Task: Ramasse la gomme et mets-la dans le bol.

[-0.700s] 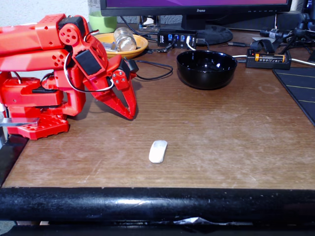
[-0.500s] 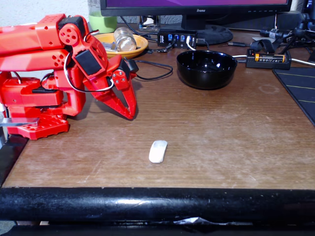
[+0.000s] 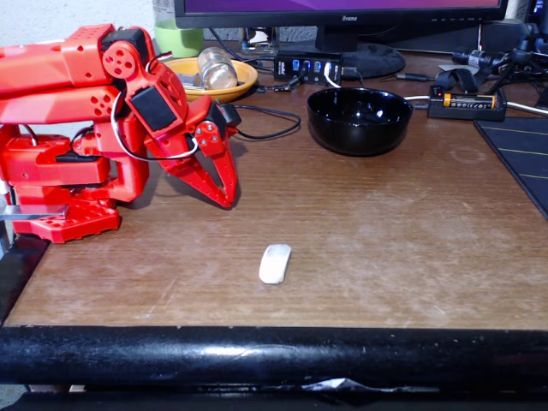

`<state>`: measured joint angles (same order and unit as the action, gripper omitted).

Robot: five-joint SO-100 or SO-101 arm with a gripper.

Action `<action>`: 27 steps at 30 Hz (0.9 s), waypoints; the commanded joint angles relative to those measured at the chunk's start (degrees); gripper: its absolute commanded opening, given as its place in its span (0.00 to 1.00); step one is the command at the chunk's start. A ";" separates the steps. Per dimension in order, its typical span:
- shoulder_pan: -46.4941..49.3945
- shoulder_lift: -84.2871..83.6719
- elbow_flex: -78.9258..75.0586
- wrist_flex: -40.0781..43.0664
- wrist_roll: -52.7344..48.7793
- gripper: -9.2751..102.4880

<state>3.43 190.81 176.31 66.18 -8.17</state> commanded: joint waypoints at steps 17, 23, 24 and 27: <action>3.60 -50.71 -30.06 -10.11 -12.39 0.05; 5.10 -57.83 -38.76 -4.92 -20.04 0.09; 6.15 -58.62 -40.43 -4.13 -19.86 0.08; 7.29 -60.82 -45.62 -1.76 -21.53 0.10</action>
<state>9.76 131.66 139.66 61.88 -27.42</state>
